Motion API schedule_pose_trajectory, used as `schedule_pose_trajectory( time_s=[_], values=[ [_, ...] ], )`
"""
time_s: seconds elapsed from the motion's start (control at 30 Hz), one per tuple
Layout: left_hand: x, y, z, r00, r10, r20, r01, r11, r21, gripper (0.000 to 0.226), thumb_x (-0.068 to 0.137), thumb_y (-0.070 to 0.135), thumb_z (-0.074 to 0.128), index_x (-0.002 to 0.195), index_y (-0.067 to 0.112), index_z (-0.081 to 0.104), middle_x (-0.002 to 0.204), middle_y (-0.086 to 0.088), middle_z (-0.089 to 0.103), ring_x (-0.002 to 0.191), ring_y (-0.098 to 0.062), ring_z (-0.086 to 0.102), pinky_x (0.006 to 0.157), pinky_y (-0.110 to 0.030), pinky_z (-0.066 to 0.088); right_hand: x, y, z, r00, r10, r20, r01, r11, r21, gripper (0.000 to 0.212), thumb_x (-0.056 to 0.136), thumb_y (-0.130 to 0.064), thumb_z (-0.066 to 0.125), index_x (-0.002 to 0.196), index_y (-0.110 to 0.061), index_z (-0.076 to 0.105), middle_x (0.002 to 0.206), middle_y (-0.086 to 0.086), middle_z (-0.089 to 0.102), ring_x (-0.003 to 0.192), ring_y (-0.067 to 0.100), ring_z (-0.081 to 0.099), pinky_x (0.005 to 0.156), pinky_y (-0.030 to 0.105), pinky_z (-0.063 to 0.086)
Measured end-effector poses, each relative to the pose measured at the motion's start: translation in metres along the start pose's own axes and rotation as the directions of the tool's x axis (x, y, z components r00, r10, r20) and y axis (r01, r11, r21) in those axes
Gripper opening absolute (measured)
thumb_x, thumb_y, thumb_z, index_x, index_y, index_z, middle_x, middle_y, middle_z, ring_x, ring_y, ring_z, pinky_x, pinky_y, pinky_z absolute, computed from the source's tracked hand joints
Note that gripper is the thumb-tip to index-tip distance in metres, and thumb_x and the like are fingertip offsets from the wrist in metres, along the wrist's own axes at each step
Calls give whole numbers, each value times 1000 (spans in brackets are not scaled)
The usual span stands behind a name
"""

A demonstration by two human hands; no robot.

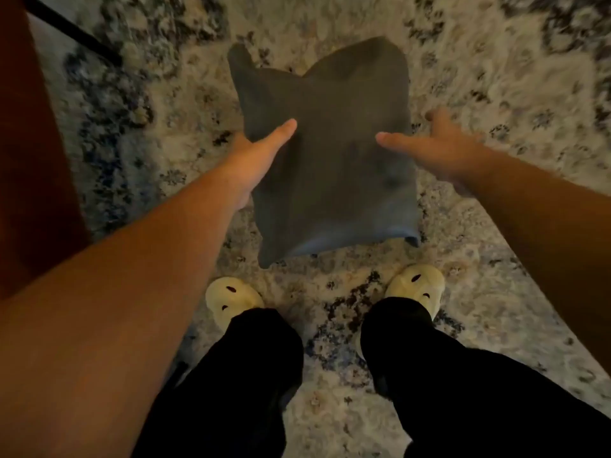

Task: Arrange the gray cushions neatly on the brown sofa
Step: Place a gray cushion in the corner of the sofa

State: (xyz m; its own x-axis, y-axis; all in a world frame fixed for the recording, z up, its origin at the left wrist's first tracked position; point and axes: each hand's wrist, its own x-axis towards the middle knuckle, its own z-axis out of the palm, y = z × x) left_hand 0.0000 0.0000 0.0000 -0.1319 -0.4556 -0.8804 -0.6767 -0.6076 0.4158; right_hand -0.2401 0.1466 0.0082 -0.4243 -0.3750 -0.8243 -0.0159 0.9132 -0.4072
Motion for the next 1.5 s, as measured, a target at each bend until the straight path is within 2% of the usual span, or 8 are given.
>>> schedule_pose_trajectory(
  time_s=[0.13,0.33,0.53,0.67,1.0,1.2,1.37,1.5],
  values=[
    [28,-16,9,989,-148,-6,147,984,-99,146,46,94,77,166,30,23,167,3,37,151,-28,40,123,-56,33,23,17,21,998,64,10,-65,990,125,131,62,-78,84,165,-26,21,158,0,44,138,30,49,84,44,46],
    [33,-16,8,993,-104,51,114,957,-266,139,39,89,84,158,33,41,147,4,59,127,-25,61,112,-54,47,32,19,42,994,96,47,-106,935,339,94,64,-72,85,143,-35,52,108,-21,61,90,5,57,61,33,42],
    [-35,16,-22,998,-44,-34,30,945,-325,138,37,87,87,156,35,41,141,8,64,121,-22,65,106,-52,52,-32,-21,23,997,30,72,-58,900,433,74,72,-64,85,133,-39,51,111,-21,64,90,4,62,62,27,45],
    [-116,71,-64,993,20,-115,-60,933,-355,116,41,82,89,138,36,44,118,12,67,101,-17,70,74,-42,60,-101,-83,-4,997,-41,60,10,896,443,66,77,-59,84,130,-38,51,109,-21,64,79,-1,68,53,25,51],
    [-364,215,-196,883,316,-347,-436,825,-360,126,44,84,86,151,34,41,125,13,61,105,-13,61,78,-38,49,-309,-287,-91,919,-395,2,351,818,456,72,75,-58,86,134,-36,52,110,-22,68,69,-4,70,43,16,51],
    [-505,248,-272,758,392,-521,-610,709,-353,138,34,87,88,153,36,39,135,6,64,118,-24,65,104,-55,53,-438,-391,-118,790,-611,50,538,731,420,92,63,-61,90,141,-35,49,119,-12,70,99,13,71,57,26,59],
    [-609,234,-326,635,349,-689,-721,587,-368,120,33,85,89,135,36,49,124,9,69,111,-21,69,95,-48,58,-544,-459,-107,652,-750,109,665,635,392,114,49,-60,92,148,-32,44,133,-4,65,113,24,68,92,49,60],
    [-682,200,-364,541,264,-799,-784,502,-365,129,32,86,89,143,36,47,129,9,68,115,-21,67,96,-46,56,-623,-496,-78,555,-801,225,722,598,347,123,50,-63,93,154,-34,36,143,-3,58,121,29,63,101,57,56]
  ],
)
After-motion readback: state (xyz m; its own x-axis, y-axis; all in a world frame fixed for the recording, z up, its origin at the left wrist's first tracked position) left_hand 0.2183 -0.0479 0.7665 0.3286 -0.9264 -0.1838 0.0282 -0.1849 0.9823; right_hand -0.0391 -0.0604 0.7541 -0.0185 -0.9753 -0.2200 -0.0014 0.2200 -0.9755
